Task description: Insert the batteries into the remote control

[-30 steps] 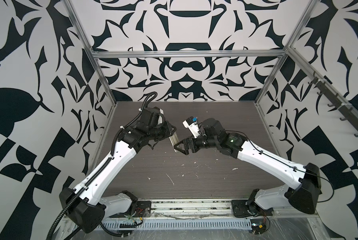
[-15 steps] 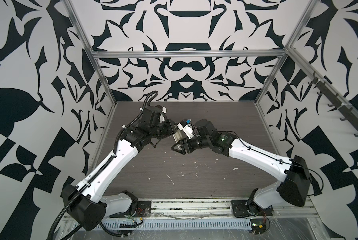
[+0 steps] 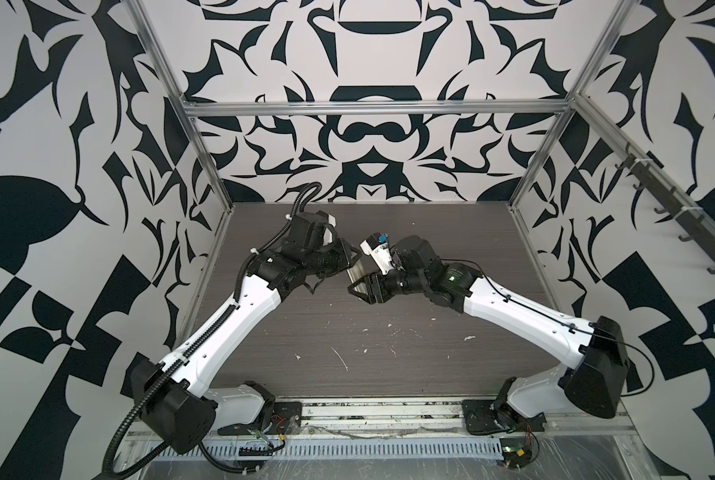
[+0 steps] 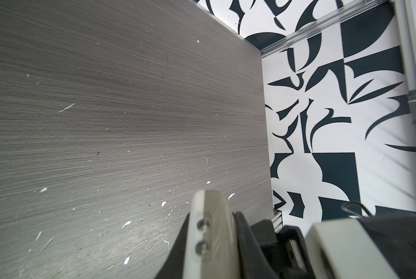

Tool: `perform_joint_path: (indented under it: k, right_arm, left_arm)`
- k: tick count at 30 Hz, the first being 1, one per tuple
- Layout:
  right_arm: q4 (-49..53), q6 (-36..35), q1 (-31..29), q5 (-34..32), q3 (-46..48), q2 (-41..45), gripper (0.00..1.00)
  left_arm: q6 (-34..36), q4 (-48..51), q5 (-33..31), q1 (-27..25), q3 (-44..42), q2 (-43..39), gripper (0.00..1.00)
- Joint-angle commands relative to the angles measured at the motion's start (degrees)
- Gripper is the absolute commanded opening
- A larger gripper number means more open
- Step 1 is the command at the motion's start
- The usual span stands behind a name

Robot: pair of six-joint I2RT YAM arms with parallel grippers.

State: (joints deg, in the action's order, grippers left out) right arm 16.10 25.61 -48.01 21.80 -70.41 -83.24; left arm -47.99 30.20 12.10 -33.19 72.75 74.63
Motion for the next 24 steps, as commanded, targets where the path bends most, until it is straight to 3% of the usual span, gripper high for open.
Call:
perform_joint_path:
  k: [1, 8, 9, 11, 17, 20, 24]
  right_arm:
    - [-1.2, -0.6, 0.2, 0.3, -3.3, -0.6, 0.57]
    - [-1.8, -1.1, 0.4, 0.1, -3.7, -0.4, 0.3]
    - [-1.8, -1.1, 0.5, 0.3, -3.8, -0.4, 0.26]
    - [-1.7, -1.0, 0.7, 0.7, -4.2, -0.2, 0.19]
    - [-1.2, 1.9, 3.9, 2.6, -4.0, 3.4, 0.03]
    - [-4.8, 6.1, 7.8, 6.7, -1.6, 7.1, 0.0]
    - [-7.1, 9.0, 12.6, 12.4, -0.7, 10.4, 0.0]
  left_arm:
    - [0.4, -1.3, 1.2, -0.1, 1.2, 0.8, 0.0]
    - [0.0, -1.7, 1.0, 0.0, 1.2, 0.9, 0.01]
    - [0.0, -1.8, 1.2, 0.1, 1.3, 0.8, 0.05]
    - [-0.1, -2.3, 2.1, 0.5, 1.3, 0.5, 0.24]
    - [0.2, -5.6, 9.1, 3.3, 0.7, -1.2, 0.89]
    - [1.6, -7.6, 13.8, 4.1, 1.1, -4.1, 0.99]
    - [2.2, -11.7, 20.3, 4.8, 1.6, -5.4, 0.99]
